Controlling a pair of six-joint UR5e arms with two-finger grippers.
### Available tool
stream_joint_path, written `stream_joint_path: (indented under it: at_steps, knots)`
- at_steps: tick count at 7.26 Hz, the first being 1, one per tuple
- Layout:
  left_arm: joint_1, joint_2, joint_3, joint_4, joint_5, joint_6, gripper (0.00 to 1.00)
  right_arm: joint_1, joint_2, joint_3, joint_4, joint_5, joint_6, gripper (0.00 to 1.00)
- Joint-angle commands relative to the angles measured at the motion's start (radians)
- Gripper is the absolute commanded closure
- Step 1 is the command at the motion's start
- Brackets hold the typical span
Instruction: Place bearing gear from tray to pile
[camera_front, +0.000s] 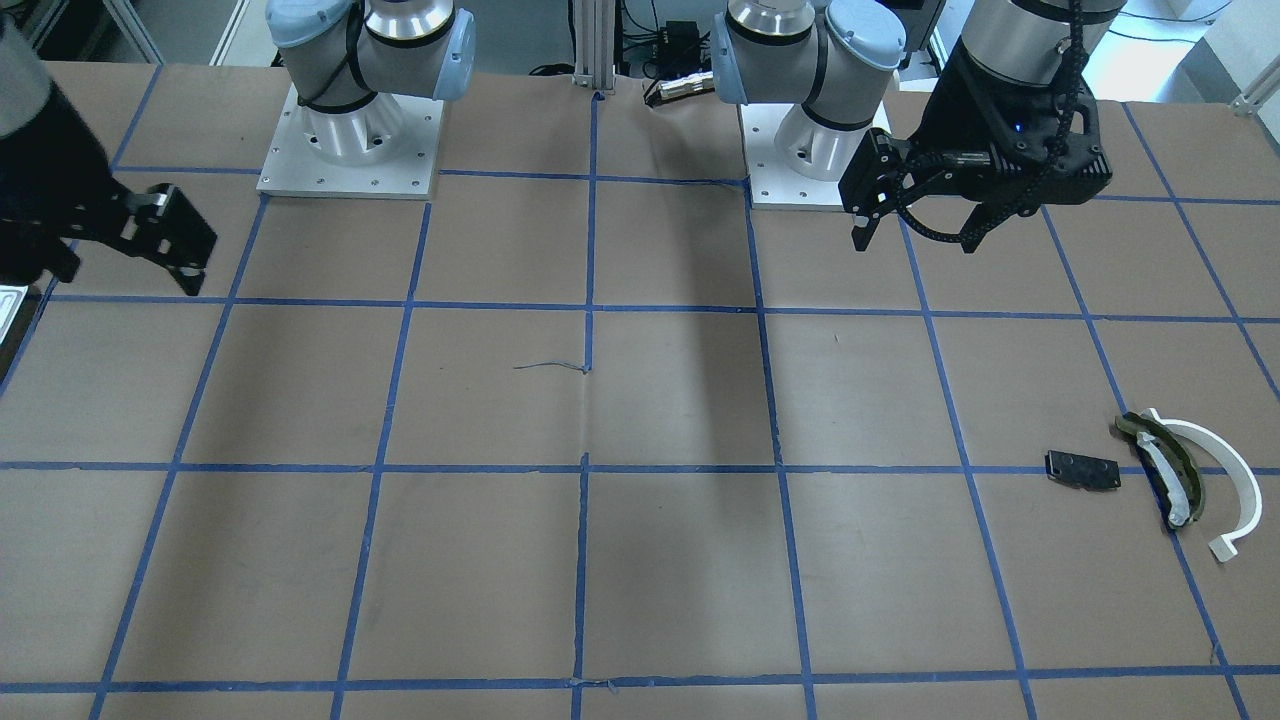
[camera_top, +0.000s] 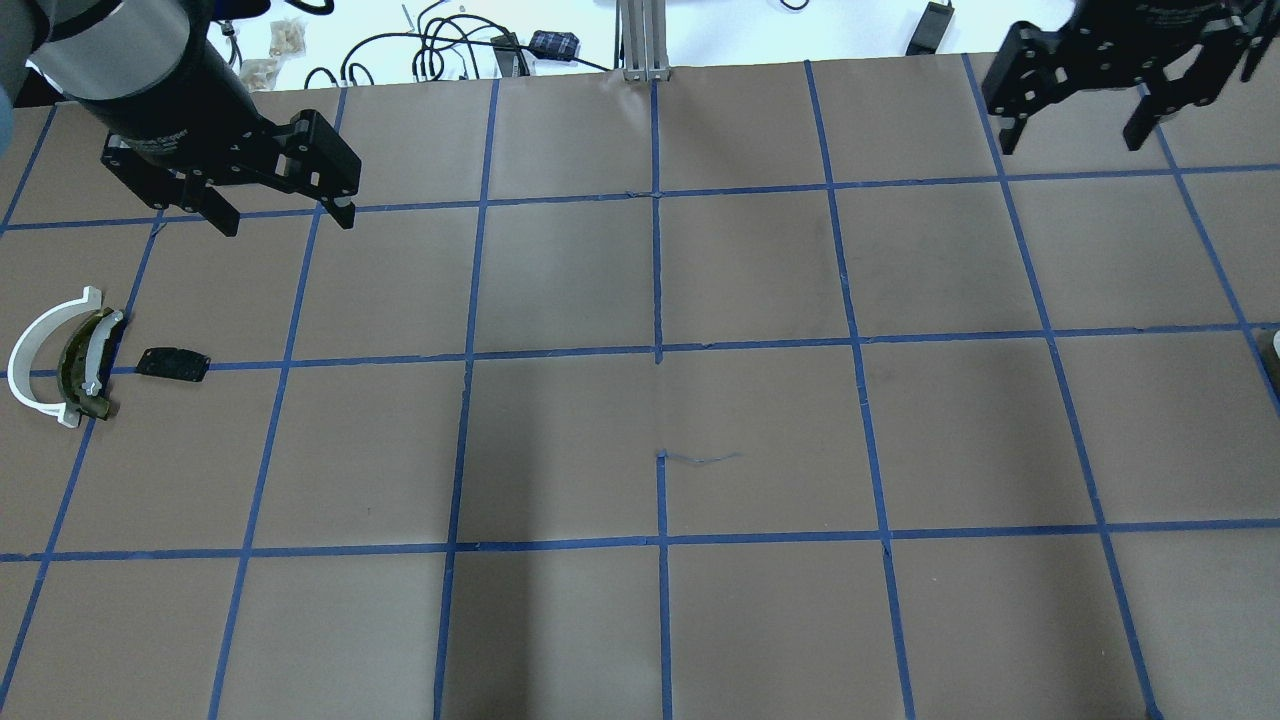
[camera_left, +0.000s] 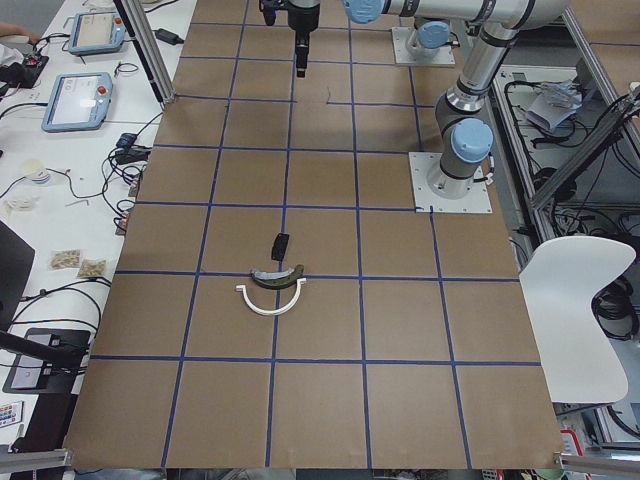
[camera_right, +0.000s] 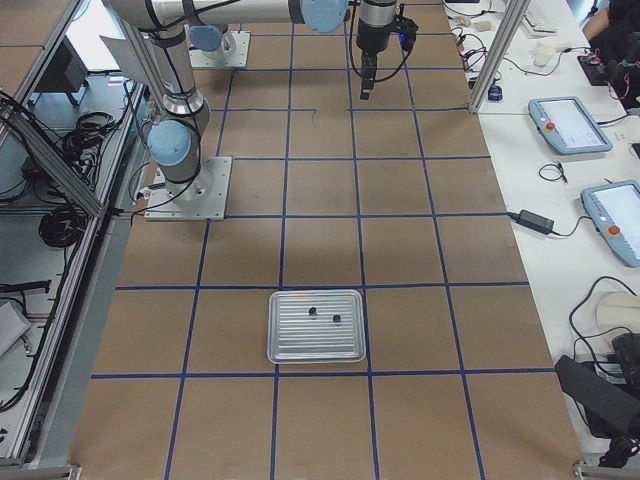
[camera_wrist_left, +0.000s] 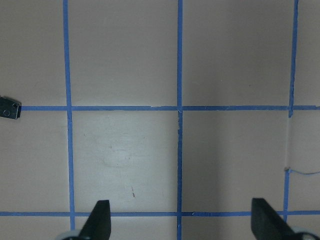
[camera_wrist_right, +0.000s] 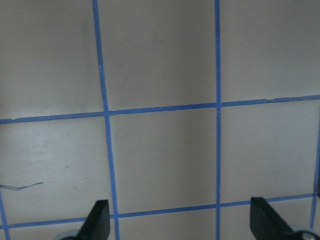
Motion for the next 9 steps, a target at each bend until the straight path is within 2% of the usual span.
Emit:
stream_joint_path:
  at_steps: [1, 3, 6, 8, 9]
  knots:
    - [0.003, 0.004, 0.004, 0.003, 0.001, 0.019, 0.0, -0.182, 0.004, 0.01, -0.01, -0.016, -0.339, 0.0]
    - [0.0, 0.0, -0.001, 0.001, 0.0, 0.02, 0.0, -0.296, 0.043, 0.03, -0.042, -0.044, -0.541, 0.0]
    - [0.0, 0.003, -0.001, 0.001, 0.002, 0.021, 0.0, -0.569, 0.23, 0.041, -0.289, -0.029, -0.939, 0.0]
    - [0.0, 0.003, -0.002, 0.0, 0.0, 0.021, 0.0, -0.666, 0.374, 0.048, -0.429, -0.024, -1.07, 0.04]
    - [0.0, 0.004, -0.004, 0.0, 0.001, 0.021, 0.0, -0.703, 0.434, 0.06, -0.495, 0.011, -1.11, 0.04]
